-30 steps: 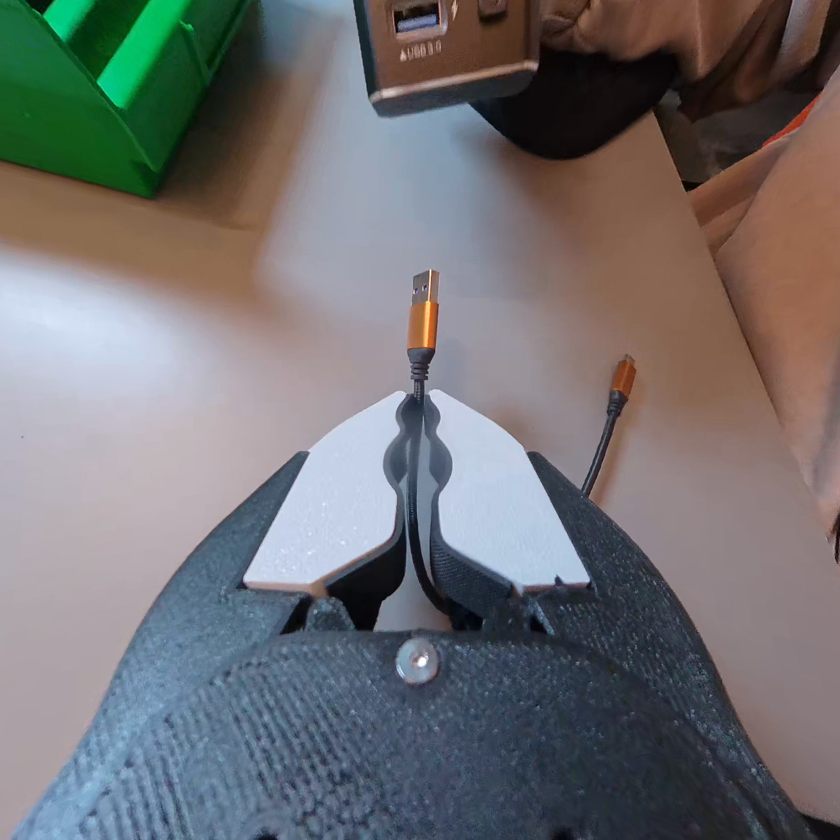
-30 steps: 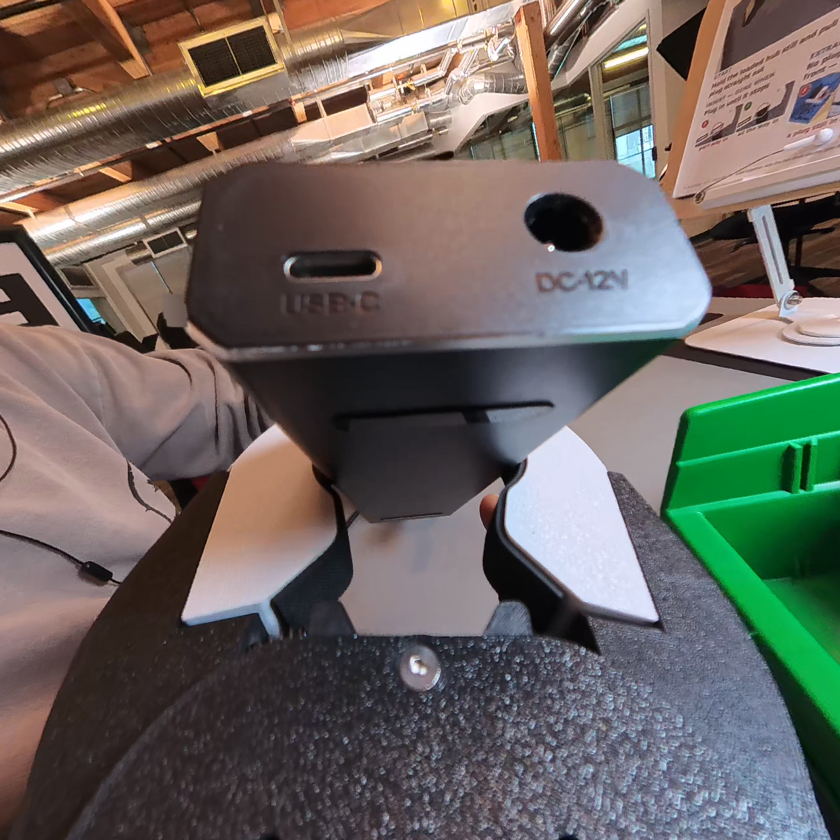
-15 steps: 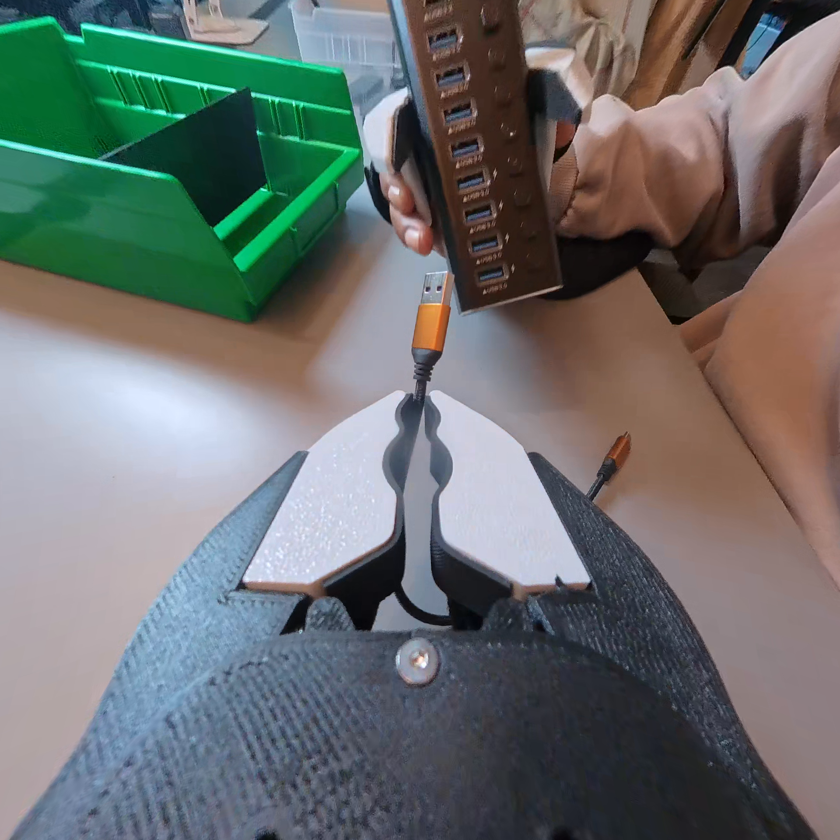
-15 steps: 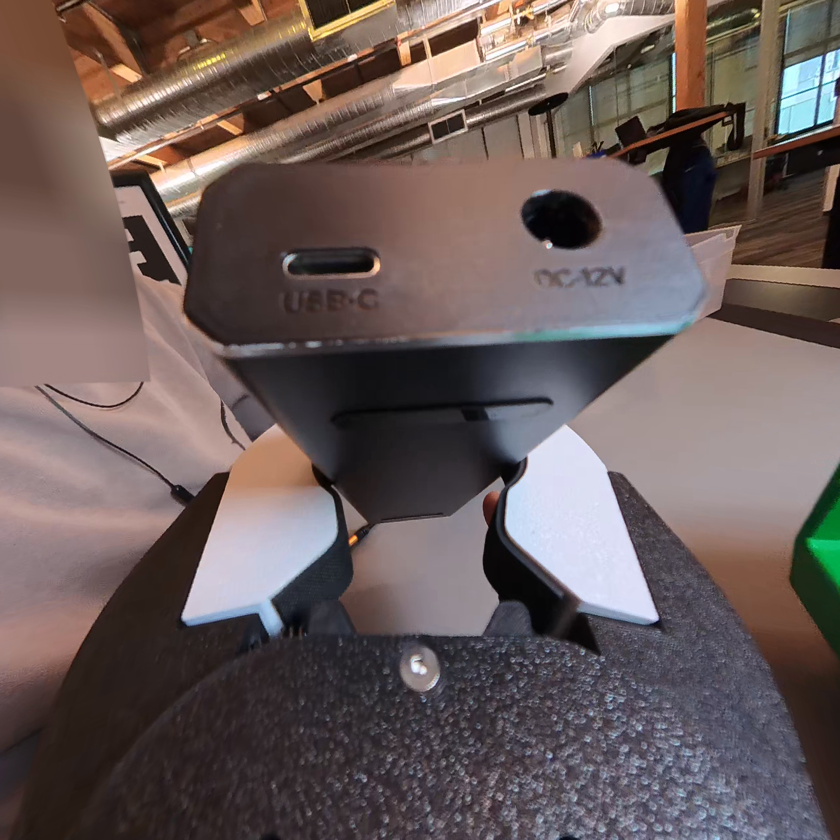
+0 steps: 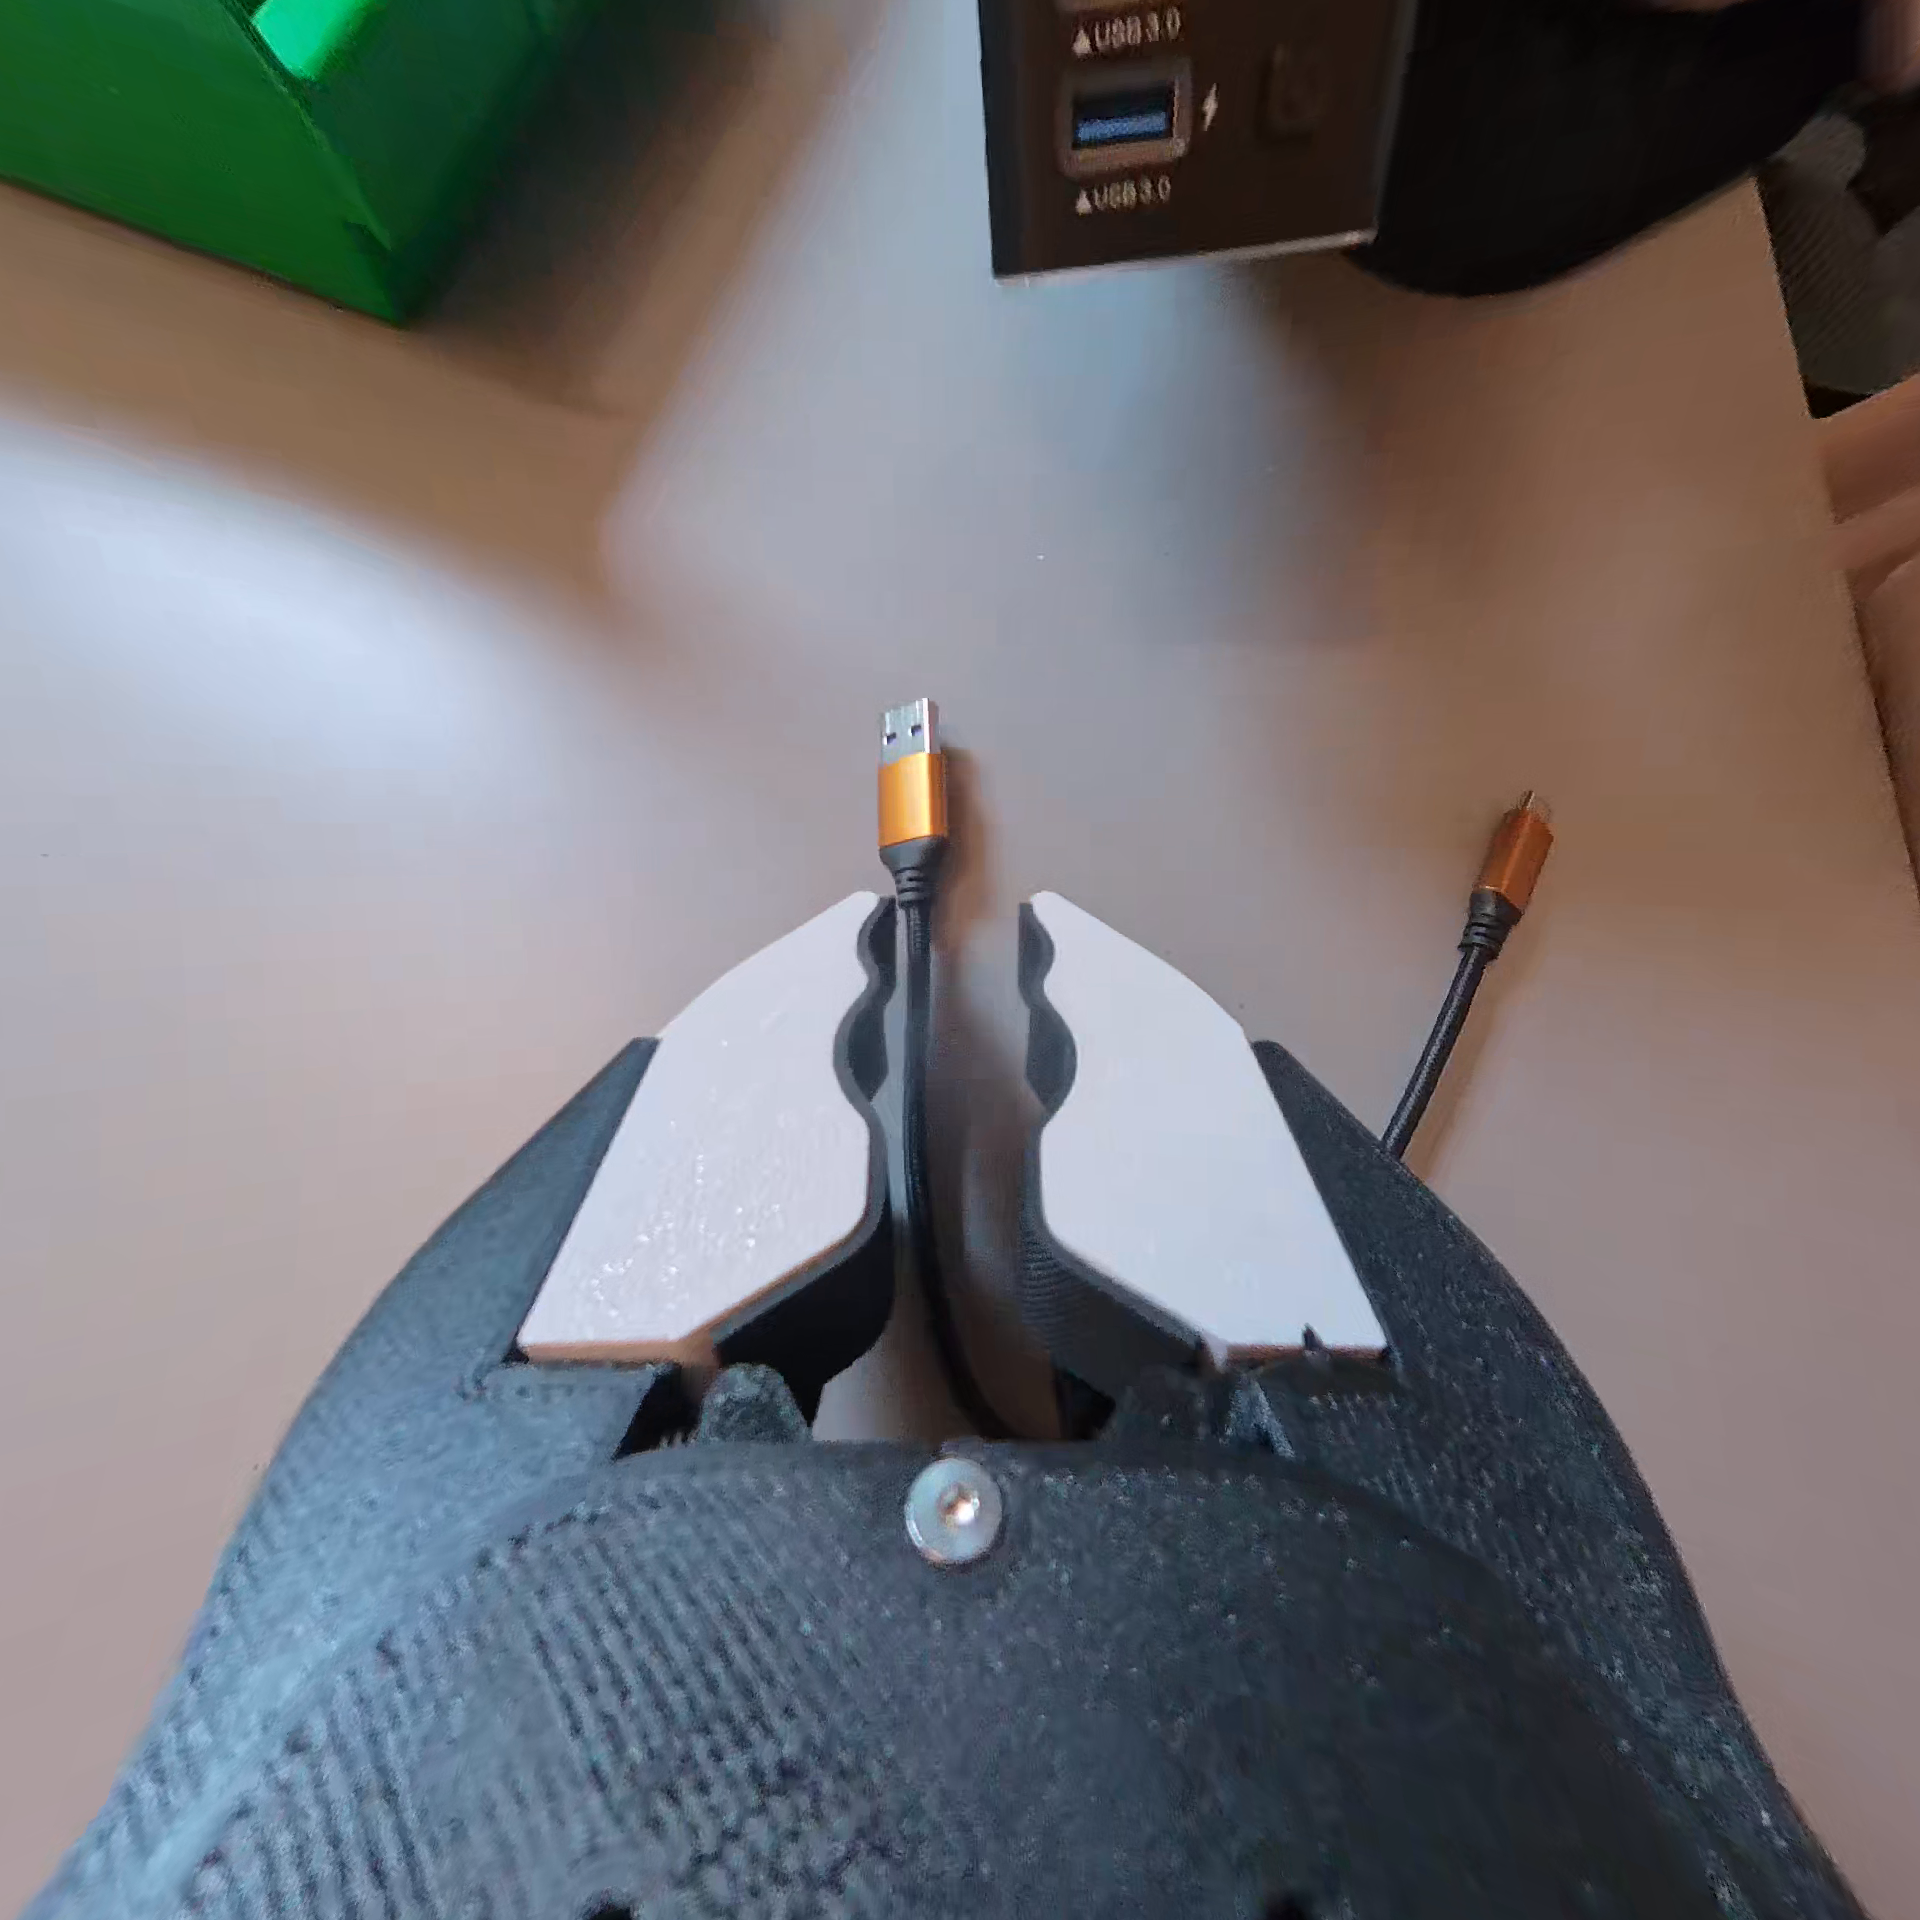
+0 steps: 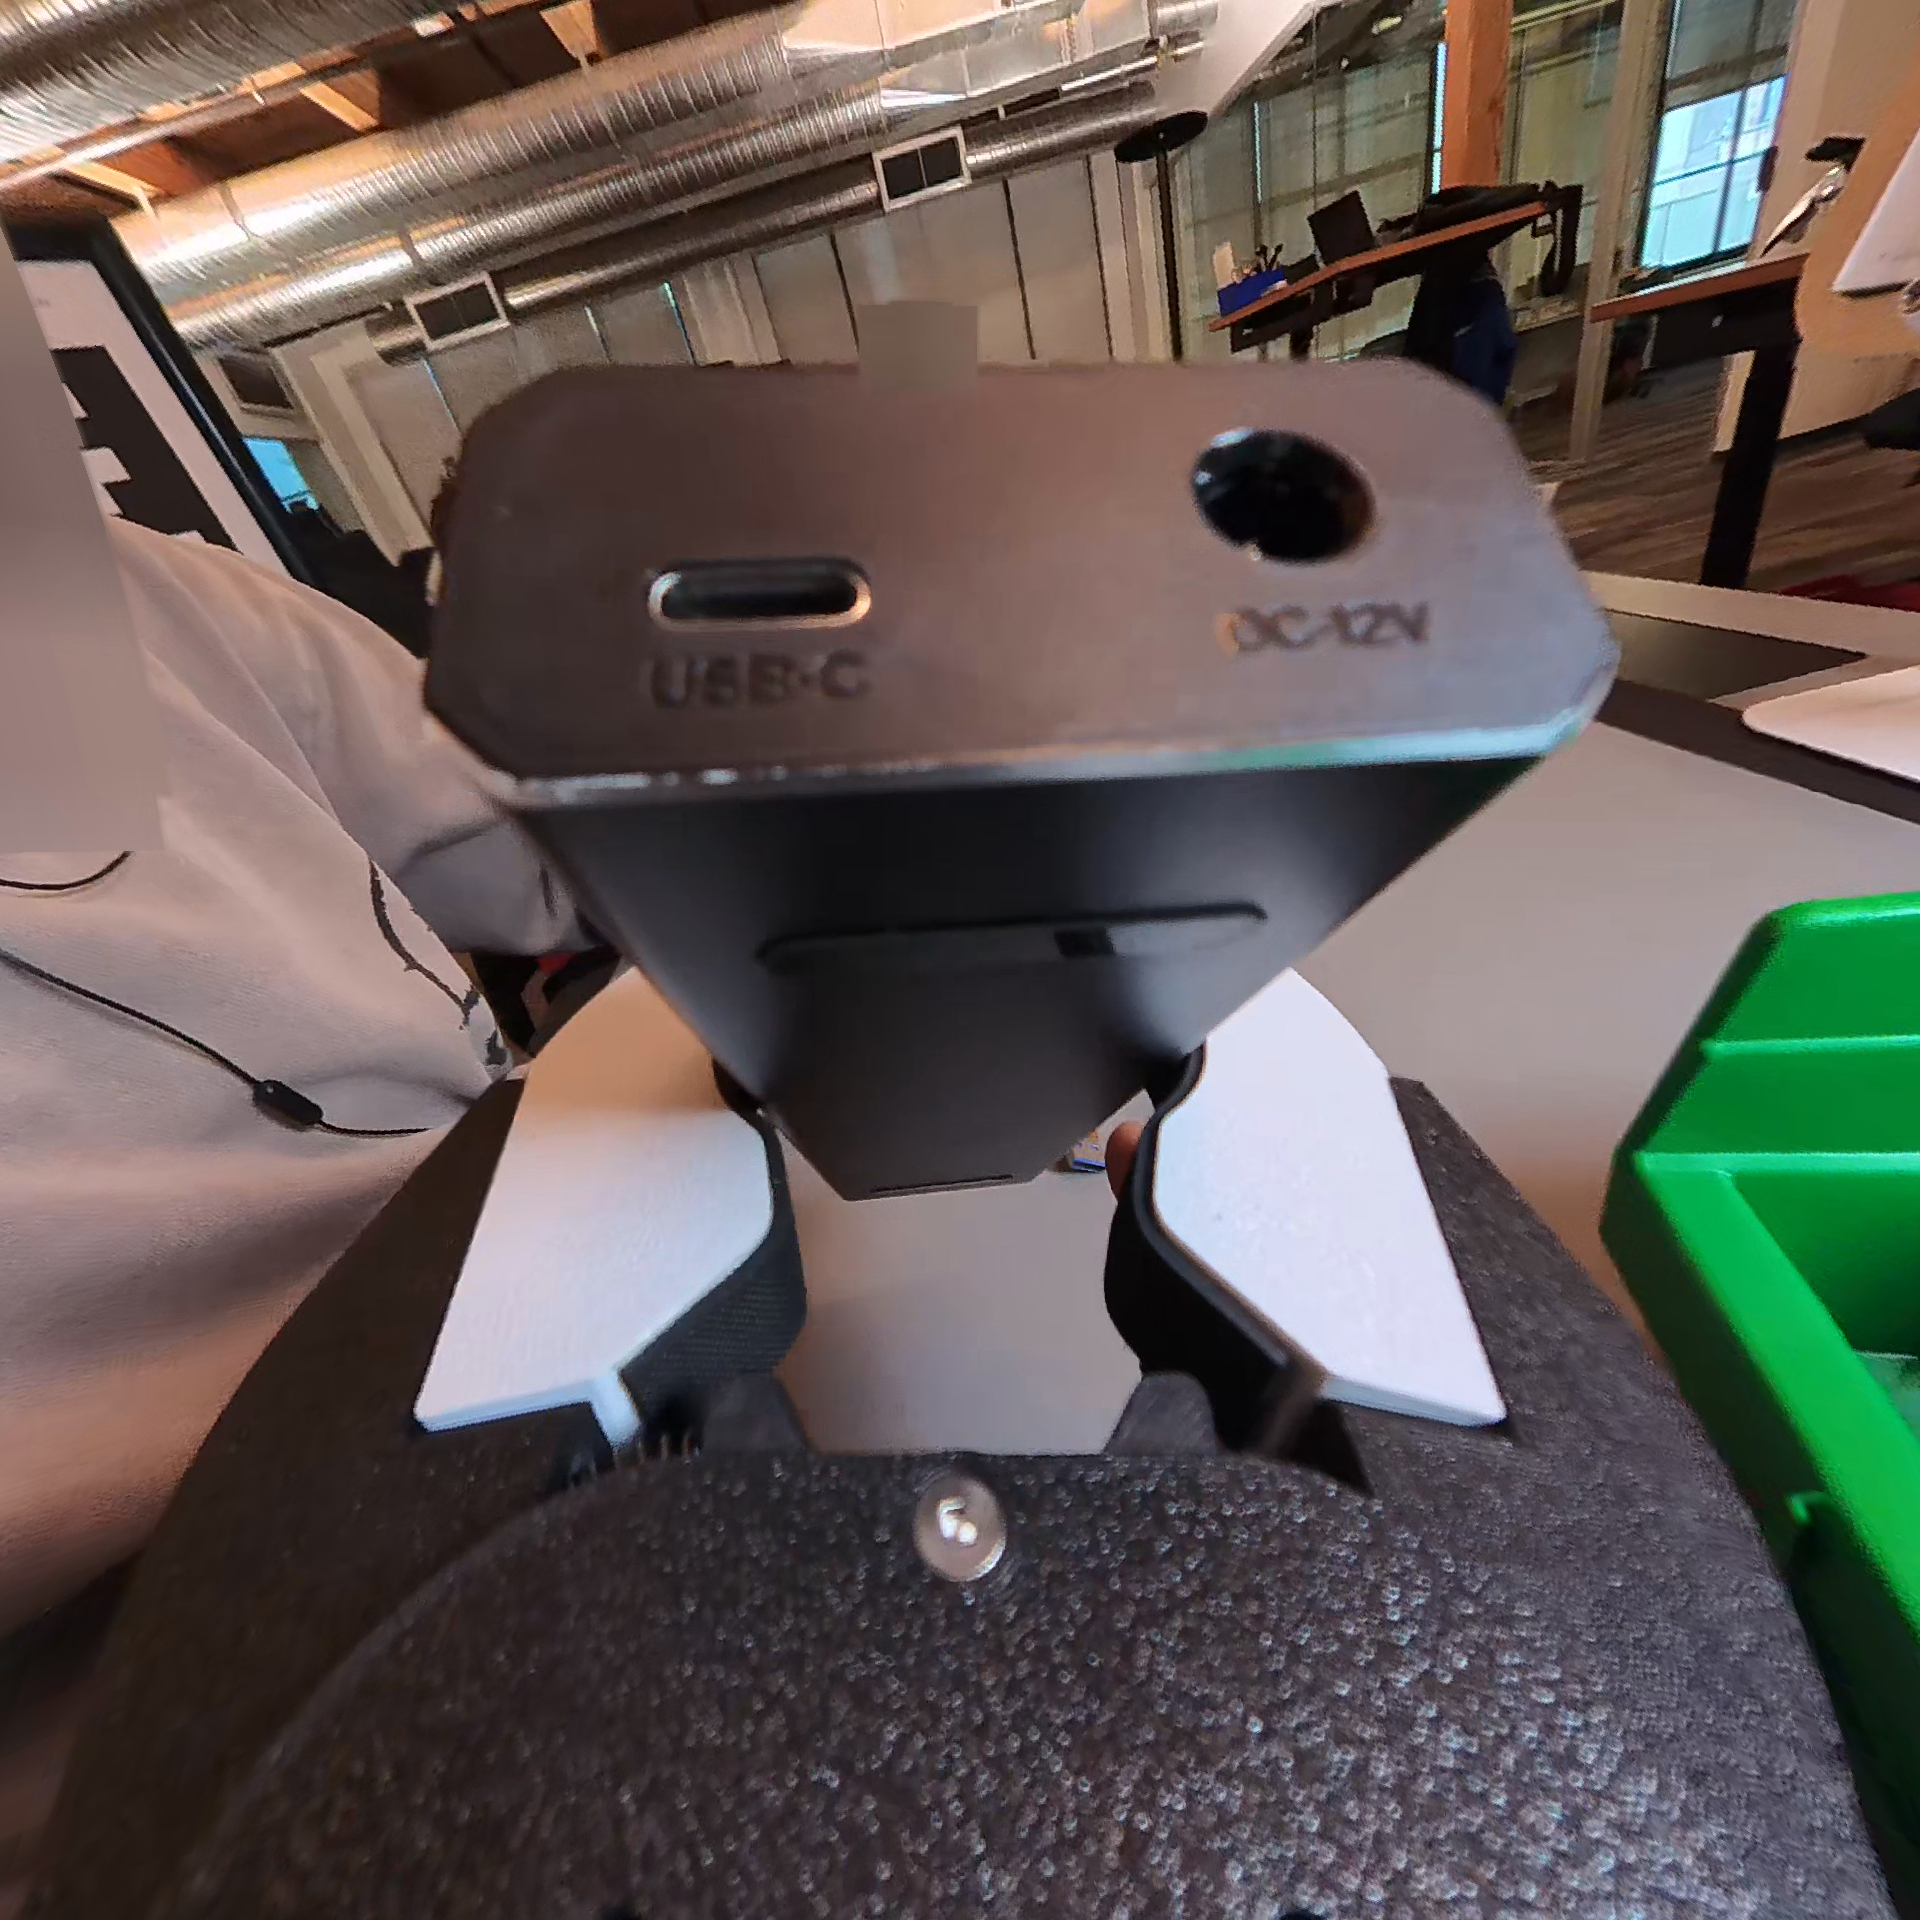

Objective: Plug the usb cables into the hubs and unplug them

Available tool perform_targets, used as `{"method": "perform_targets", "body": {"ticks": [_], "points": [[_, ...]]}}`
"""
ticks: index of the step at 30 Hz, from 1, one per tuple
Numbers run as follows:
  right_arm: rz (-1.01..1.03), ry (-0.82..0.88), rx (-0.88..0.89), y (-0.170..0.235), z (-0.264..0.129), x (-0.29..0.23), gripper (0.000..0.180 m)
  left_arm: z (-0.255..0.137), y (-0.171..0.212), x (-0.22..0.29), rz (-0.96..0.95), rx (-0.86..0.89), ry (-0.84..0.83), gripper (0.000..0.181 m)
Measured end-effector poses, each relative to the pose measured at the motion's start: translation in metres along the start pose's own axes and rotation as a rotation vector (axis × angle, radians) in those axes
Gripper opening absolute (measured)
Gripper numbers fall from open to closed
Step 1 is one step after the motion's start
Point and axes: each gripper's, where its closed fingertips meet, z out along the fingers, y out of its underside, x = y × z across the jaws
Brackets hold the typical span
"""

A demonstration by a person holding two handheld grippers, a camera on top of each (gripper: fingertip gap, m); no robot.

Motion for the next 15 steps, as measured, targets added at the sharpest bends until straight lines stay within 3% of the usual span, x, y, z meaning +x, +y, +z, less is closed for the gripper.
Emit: {"method": "perform_targets", "body": {"ticks": [9, 15], "points": [[-0.008, 0.012, 0.008, -0.004, -0.005, 0.001, 0.072, 0.011, 0.005, -0.009, -0.054, -0.151, -0.011, 0.024], [-0.027, -0.009, -0.009, -0.003, -0.002, -0.006, 0.072, 0.015, 0.005, -0.01, -0.03, -0.177, -0.034, 0.008]]}}
